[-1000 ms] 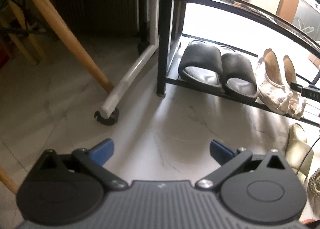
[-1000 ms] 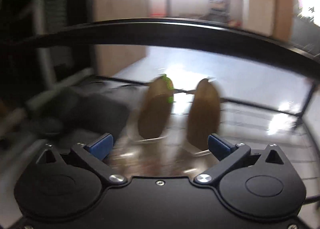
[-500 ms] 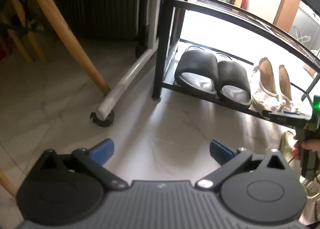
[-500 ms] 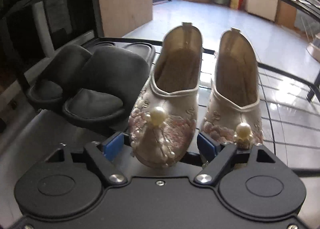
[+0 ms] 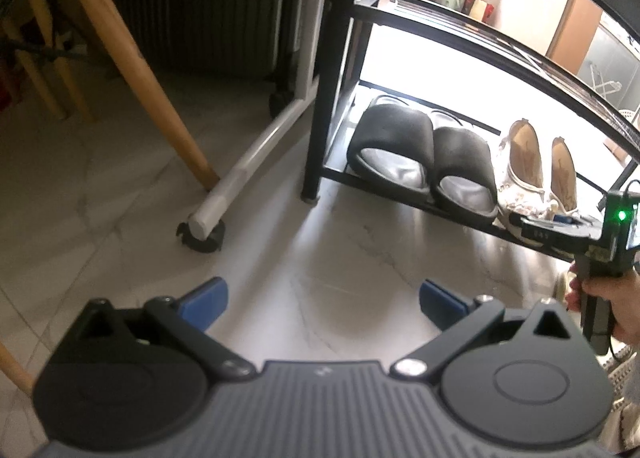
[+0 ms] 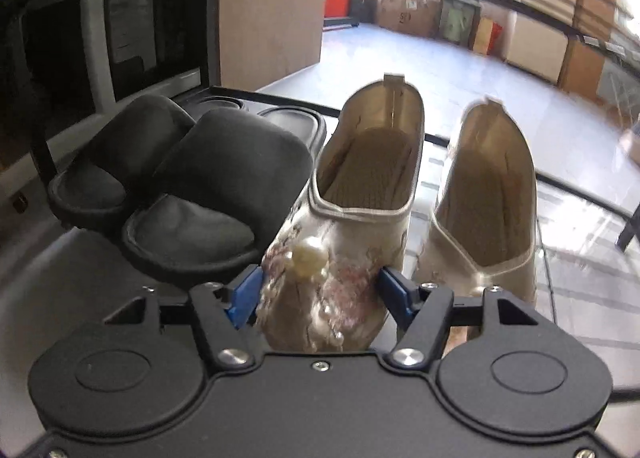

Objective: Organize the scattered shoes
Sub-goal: 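Withdraw the right gripper from the rack toward the floor shoes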

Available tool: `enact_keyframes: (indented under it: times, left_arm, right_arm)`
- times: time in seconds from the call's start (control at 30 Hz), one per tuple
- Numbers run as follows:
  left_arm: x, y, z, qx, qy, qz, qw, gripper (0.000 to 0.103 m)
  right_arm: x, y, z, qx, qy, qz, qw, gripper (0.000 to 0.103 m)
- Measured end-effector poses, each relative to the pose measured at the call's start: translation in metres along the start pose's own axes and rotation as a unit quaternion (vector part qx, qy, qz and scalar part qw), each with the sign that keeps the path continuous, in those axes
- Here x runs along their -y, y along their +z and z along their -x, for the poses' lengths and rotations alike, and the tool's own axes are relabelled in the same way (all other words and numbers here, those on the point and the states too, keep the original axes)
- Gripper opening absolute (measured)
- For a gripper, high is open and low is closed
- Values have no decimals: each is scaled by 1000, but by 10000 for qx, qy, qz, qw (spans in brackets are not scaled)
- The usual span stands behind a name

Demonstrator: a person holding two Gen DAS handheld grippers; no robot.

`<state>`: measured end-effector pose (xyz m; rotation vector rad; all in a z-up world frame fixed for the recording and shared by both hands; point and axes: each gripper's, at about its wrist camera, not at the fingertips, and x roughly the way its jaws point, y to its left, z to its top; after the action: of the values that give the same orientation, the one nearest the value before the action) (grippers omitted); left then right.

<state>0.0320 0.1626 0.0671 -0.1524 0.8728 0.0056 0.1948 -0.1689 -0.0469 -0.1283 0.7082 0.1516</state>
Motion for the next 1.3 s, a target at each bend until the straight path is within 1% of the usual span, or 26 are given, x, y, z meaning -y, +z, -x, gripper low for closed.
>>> enact_keyframes:
  times: [0.07,0.13,0.17,0.2,0.27,0.3,0.37,0.43,0.47,0.53,0.57,0.6,0.63,0.67,0.7,0.73,0.77,0.8,0.83,0.9,1.0,1.03,1.13,1.2,1.27,1.3]
  left_arm:
    - [0,0,0,4,10,-8,10000,102]
    - [0,1,-3,-14,17,16,10000,102]
    - [0,1,-3,-15,33,8,10000,102]
    - [0,1,-4,-16,49,0,10000,102]
    - [1,1,-5,-16,81,-17,10000,102]
    - [2,0,-5,6,97,-40,9999,102]
    - [3,0,-4,53,129,-86,9999,102]
    - [4,-1,-1,132,164,-151,9997,102]
    - [5,-2,1,172,182,-185,9995,102]
    - [7,-4,6,281,204,-261,9991,102]
    - [8,-5,8,319,198,-283,9989,102]
    - [9,-6,12,407,185,-330,9985,102]
    - [11,-8,14,471,177,-370,9980,102]
    - [12,-9,17,538,168,-416,9975,102]
    - [15,-11,21,628,145,-499,9967,102]
    - [18,-12,24,705,124,-579,9957,102]
    - [19,-13,25,740,118,-624,9952,102]
    - [22,-15,27,798,113,-712,9942,102]
    - [25,-16,28,837,114,-779,9934,102]
    - [29,-16,29,860,129,-819,9928,102]
    - [36,-18,34,891,73,-766,9930,102]
    - [41,-20,36,913,52,-761,9929,102]
    - [56,-25,40,949,-2,-828,9920,102]
    - [69,-31,42,947,-118,-990,9905,102]
    - [84,-37,43,918,-288,-1135,9889,102]
    - [94,-40,42,870,-447,-1178,9882,102]
  right_arm:
    - [1,0,1,-19,-6,-1,10000,67]
    - [2,3,5,-81,65,-36,9999,77]
    - [1,5,10,-55,162,-39,9998,92]
    - [0,7,18,46,244,-29,9997,98]
    - [-2,13,40,360,402,32,9985,100]
    - [-3,18,54,429,461,42,9980,101]
    - [-1,26,77,450,511,-16,9977,102]
    - [3,29,102,520,478,-206,9973,103]
    - [7,28,117,565,394,-349,9970,103]
    - [16,23,152,709,84,-685,9951,103]
    - [24,18,173,895,-169,-938,9914,103]
    - [35,10,203,1178,-539,-1313,9828,103]
    - [44,3,231,1474,-861,-1707,9704,103]
    - [53,-4,258,1781,-1140,-2115,9542,103]
    - [62,-12,284,2082,-1414,-2516,9345,103]
    - [69,-18,306,2319,-1600,-2817,9172,103]
    - [75,-28,333,2599,-1741,-3167,8955,103]
    - [82,-41,367,2882,-1871,-3564,8689,103]
    - [86,-50,389,3017,-1939,-3790,8531,103]
    - [97,-75,431,3119,-2073,-4253,8239,103]
    - [105,-112,456,2899,-2212,-4890,7924,103]
    - [105,-122,457,2791,-2238,-4962,7911,103]
    - [104,-145,450,2543,-2315,-4947,7982,103]
    - [105,-157,438,2351,-2278,-5036,7996,103]
    - [107,-166,429,2263,-2109,-5209,7956,103]
    - [107,-169,426,2263,-2018,-5278,7934,103]
